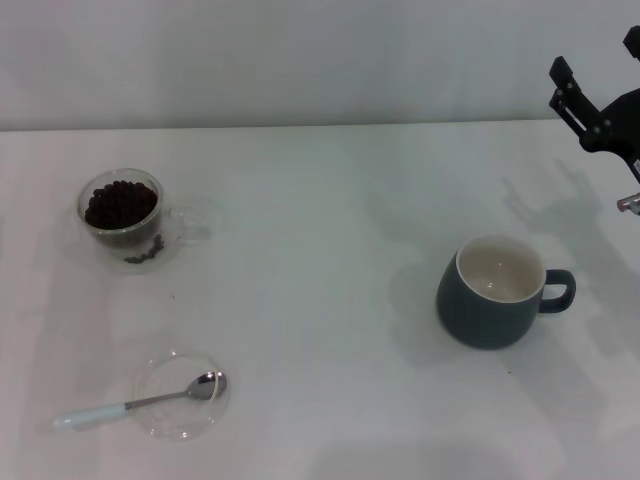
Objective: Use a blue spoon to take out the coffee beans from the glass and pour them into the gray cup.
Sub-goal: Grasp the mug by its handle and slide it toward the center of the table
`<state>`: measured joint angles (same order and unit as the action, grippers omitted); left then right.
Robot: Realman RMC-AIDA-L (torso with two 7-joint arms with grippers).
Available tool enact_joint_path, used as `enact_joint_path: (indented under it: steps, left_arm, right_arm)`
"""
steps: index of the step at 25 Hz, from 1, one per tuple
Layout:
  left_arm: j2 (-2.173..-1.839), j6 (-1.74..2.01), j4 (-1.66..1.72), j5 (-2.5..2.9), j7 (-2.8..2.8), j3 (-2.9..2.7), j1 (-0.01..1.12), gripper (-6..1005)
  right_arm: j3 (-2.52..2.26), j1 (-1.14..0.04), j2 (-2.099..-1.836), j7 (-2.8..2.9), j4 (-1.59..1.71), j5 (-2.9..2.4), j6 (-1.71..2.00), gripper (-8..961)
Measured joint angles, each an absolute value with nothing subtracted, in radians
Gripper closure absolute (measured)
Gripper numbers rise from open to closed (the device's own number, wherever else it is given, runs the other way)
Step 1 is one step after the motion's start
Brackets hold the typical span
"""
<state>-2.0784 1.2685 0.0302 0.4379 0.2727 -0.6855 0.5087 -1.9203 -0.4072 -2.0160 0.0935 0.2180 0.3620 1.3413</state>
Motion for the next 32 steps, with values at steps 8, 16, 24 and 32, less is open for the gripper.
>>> enact_joint_path:
  steps: [8,16,24,32]
  left_arm:
    - [-2.085,1.275,0.004,0.438,0.276,-0.687,0.496,361]
    - [-2.087,1.293,-0.034,0.453,0.278,-0.694,0.498,361]
    - [-2.088,1.301,-0.054,0.474,0.280,-0.695,0.506,362]
    - [-2.088,1.333,-0.055,0.507,0.295,-0.695,0.501,362]
  right_arm:
    - [-1.933,-0.396,-2.015,0.092,0.209,0.354,1.338,81]
    - [-1.957,-0.378,-2.012,0.115,0.207,0.352,1.338,83]
    - [-1.995,-0.377,-2.011,0.118,0.199,0.350,1.351,83]
    - [-2.012,-0.375,-2.013,0.122,0.207,0.350,1.356,83]
